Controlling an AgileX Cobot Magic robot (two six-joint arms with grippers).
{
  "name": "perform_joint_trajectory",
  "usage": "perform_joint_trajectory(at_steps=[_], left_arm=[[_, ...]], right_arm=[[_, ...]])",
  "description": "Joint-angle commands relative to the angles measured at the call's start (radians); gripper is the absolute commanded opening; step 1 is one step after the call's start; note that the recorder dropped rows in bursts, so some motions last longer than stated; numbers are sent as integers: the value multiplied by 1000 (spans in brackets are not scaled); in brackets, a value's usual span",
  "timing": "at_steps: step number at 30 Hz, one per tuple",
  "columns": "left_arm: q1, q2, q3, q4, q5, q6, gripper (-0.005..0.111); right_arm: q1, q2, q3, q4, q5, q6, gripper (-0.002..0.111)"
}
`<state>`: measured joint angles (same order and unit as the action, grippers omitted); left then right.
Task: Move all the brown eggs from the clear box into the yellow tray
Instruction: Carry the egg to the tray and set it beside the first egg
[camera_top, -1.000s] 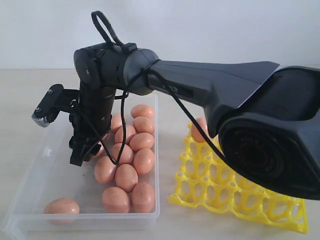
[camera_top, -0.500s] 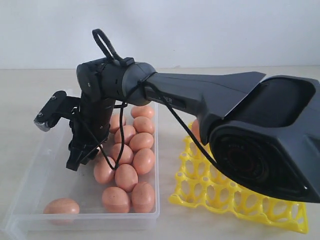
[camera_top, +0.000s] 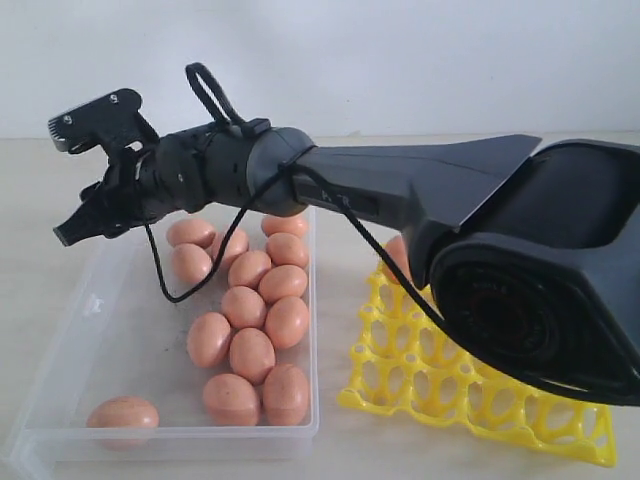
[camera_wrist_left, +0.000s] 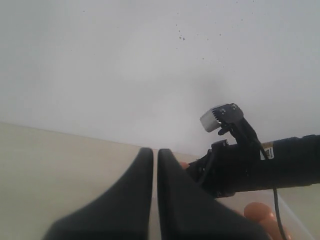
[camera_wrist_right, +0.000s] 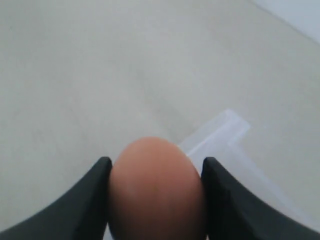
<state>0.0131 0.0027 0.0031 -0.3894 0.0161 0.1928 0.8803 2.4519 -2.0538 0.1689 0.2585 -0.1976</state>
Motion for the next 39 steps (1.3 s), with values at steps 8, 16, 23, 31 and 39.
perform_joint_trajectory(at_steps=[8,16,23,31,39], left_arm=[[1,-3,-3,-11,-16,-7,4],[1,-3,-3,-11,-16,-7,4],[1,-3,-3,-11,-16,-7,4],[1,-3,-3,-11,-16,-7,4],[1,-3,-3,-11,-16,-7,4]], right_arm=[[67,-213,595,29,-1039,57,0],[66,-445,1183,100,-1480,198,0],[-29,-734,1584,239,-1480,203,0],[-509,-823,1693,-332,-1133,669,0],[-692,-678,1574,-802,-1066,870,0]])
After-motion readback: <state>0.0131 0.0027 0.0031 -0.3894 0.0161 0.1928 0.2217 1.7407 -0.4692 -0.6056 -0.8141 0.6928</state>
